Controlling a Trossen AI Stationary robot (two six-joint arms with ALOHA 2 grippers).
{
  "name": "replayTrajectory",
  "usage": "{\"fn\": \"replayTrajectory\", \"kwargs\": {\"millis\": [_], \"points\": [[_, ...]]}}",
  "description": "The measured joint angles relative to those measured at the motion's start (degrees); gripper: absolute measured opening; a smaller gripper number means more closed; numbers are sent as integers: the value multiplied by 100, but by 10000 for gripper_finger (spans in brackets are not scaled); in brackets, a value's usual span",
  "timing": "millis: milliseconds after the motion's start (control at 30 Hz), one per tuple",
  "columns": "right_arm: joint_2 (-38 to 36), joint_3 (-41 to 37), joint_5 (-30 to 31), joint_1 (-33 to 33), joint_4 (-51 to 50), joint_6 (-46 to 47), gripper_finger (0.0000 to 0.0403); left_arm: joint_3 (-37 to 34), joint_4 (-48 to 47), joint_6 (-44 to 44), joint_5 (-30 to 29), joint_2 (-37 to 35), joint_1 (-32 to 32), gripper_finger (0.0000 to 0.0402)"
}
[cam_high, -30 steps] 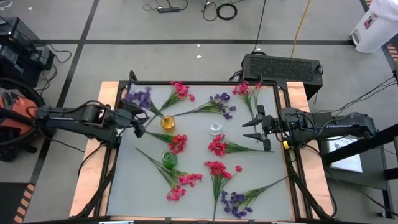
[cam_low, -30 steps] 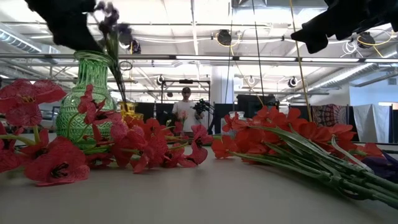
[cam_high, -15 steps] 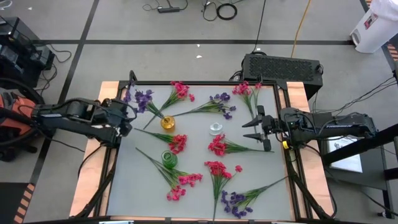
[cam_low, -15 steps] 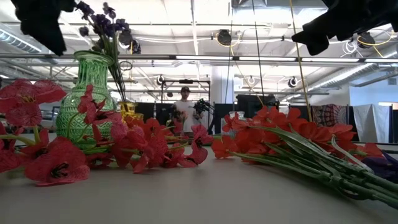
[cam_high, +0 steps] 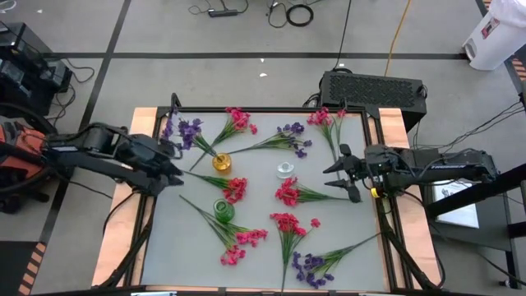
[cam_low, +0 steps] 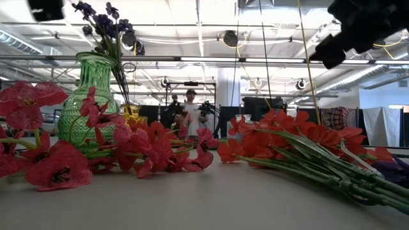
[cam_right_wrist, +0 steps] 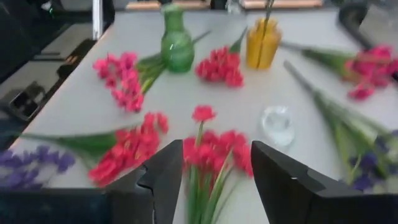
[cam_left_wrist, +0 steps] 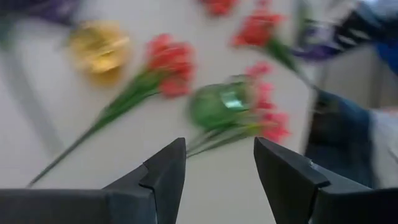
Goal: Sort flowers into vase by color
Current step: Put the bottom violet flowers into the yellow vase
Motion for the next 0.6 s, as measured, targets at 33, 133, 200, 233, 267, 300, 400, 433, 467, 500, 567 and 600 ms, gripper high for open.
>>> {"fn": "replayTrajectory", "kwargs": {"millis": [33,133,200,233,267,300,400,433,467,500,567,600], "points": [[2,0,-124,4,-99,34,183,0,254,148,119,117,-89,196],[2,0,-591,11,-207,114,183,-2,914,494,194,500,-399,196],[0,0,-884,11,-259,192,183,-2,1274,677,176,779,-591,196],[0,0,-999,11,-277,195,183,-2,1404,708,144,909,-670,196],[0,0,-1116,17,-306,195,183,-2,1535,728,105,1049,-750,196],[0,0,-1219,32,-344,195,183,-2,1642,730,59,1180,-822,196],[5,0,-1309,175,-479,190,183,-2,1833,746,-195,1577,-1052,196],[13,0,-1355,239,-505,177,183,-2,1905,777,-288,1692,-1127,196],[31,0,-1362,314,-509,166,183,-2,1978,838,-375,1805,-1198,196],[59,0,-1368,392,-508,165,183,-2,2058,862,-457,1911,-1259,196],[135,0,-1366,568,-510,164,183,-4,2321,896,-582,2093,-1364,196],[192,0,-1366,660,-503,162,183,-4,2484,921,-642,2170,-1405,196]]}}
